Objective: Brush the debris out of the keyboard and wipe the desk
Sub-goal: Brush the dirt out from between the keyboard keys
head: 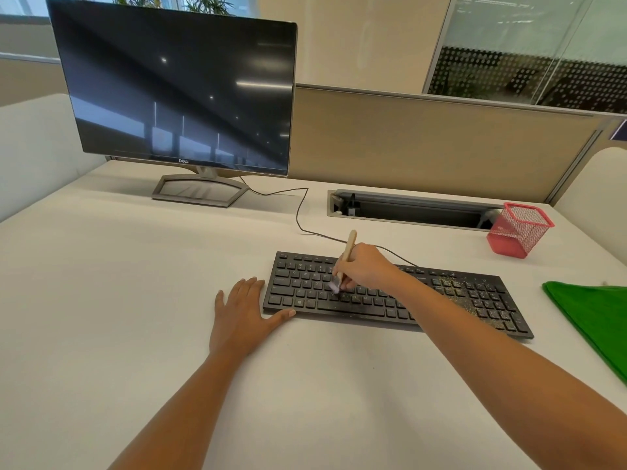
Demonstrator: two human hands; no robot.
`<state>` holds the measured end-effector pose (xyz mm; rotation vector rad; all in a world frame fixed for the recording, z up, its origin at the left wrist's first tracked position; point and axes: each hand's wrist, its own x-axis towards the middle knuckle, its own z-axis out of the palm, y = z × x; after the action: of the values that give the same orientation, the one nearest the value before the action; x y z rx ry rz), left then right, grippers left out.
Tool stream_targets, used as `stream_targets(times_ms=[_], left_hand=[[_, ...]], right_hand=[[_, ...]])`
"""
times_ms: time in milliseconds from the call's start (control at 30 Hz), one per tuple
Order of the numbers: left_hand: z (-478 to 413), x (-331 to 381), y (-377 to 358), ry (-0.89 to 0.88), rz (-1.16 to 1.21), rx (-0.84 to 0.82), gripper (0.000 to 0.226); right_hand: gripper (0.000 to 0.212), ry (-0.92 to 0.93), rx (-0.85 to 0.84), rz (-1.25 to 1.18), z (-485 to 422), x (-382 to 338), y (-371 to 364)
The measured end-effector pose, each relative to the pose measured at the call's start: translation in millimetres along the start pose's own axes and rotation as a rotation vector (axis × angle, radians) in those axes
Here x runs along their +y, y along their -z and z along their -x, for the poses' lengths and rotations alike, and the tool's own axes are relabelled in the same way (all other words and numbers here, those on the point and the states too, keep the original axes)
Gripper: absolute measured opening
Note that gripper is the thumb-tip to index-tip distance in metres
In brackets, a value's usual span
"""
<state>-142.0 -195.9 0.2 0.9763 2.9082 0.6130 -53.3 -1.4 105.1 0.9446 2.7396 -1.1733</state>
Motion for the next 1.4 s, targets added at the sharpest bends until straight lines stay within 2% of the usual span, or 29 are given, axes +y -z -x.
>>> stream_targets(times_ms=[133,267,333,567,667,767,933,1067,1100,1200,1300,1400], left_hand=[[0,0,1,0.005,-0.008,-0.001,0.092],[0,0,0,0.002,0.003,0.006,0.086],[0,1,1,0.0,0.006,0.009,0.086],[0,1,1,-0.005,-0.001,0.013,0.089],[1,1,1,-0.006,-0.002,0.008,0.089],[1,1,1,-0.003,-0.012,0.012,0.101],[1,2,1,0.002,-0.007,0.009,0.103],[1,1,1,-0.001,0.005,0.023,0.086],[1,1,0,-0.003,0.004,0.027,0.086],[1,0,-1,-0.007,0.009,0.031,0.088],[0,-1,-1,-0.011,0.014,0.025,0.089],[0,0,0,-0.014,0.014,0.017,0.095]], right_hand=[[0.024,-0.037,-0.075,0.092,2,-2,8],[0.023,-0.009,0.132,-0.006,-6,3,15],[0.024,-0.013,0.179,-0.033,-7,6,13],[0.024,-0.049,-0.058,0.151,6,-1,13],[0.024,-0.013,0.002,0.124,0,-8,15],[0.025,0.067,0.083,0.03,0,-14,9],[0.027,0.075,0.043,0.037,2,-14,-2],[0.025,0.008,0.037,0.25,3,-8,7],[0.021,-0.004,0.027,0.319,5,-7,11],[0.027,-0.049,0.045,0.426,7,-3,19],[0.012,-0.029,0.139,0.355,6,-1,25],[0.025,0.005,0.167,0.129,3,0,22]])
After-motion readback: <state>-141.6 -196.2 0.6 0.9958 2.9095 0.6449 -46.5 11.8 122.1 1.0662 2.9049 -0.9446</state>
